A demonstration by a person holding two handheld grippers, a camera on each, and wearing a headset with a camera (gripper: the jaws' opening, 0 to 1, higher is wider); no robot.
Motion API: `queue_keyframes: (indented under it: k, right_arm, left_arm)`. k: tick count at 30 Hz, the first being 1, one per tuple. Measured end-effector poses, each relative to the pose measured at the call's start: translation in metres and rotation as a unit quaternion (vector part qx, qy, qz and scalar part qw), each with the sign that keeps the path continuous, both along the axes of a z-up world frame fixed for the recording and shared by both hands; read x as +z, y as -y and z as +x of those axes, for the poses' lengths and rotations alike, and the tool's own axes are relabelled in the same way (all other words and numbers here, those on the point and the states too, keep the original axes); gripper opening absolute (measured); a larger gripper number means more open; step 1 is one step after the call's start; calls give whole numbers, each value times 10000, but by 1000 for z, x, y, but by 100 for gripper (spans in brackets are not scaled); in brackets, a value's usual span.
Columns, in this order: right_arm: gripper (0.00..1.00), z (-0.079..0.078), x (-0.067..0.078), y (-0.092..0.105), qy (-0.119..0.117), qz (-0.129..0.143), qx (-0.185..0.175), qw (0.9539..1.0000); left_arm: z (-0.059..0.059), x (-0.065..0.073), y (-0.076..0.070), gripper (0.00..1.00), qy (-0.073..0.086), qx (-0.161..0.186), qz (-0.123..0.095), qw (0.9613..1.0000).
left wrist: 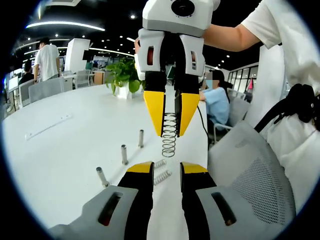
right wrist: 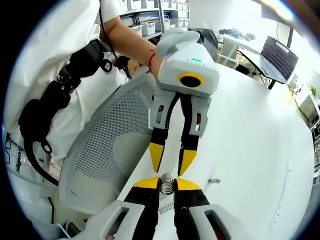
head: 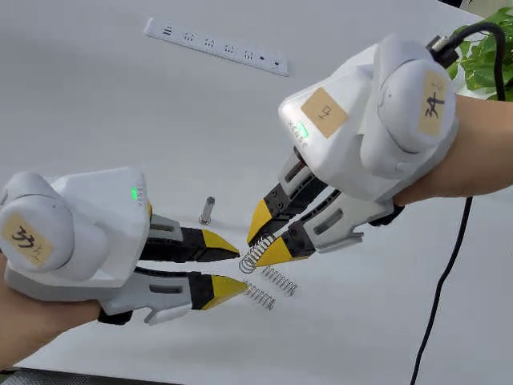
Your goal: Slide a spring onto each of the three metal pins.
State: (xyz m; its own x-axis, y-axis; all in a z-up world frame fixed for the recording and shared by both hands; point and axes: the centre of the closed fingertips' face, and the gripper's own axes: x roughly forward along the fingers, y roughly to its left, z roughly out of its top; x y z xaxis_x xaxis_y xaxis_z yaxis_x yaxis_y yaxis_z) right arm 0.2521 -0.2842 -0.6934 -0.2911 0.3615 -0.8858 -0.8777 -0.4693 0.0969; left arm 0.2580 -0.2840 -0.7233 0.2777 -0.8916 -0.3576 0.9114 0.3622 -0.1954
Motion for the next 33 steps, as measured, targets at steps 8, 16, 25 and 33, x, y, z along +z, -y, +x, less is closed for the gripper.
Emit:
queue_keyframes:
  k: [8, 16, 25, 33]
  right_arm:
    - [6, 15, 0, -7, 142, 15, -232, 9996]
    - [6, 32, -4, -16, 268, -48, -396, 9988]
    - [6, 55, -10, -25, 472, -164, -574, 9971]
    - [6, 75, -20, -32, 643, -252, -798, 9944]
  left_arm:
    - [8, -7, -27, 27, 72, 412, 112, 9991]
    - [21, -14, -53, 42, 204, 771, 260, 9965]
    - [31, -22, -71, 60, 301, 1027, 397, 9935]
    - [34, -29, -77, 69, 290, 1134, 410, 9923]
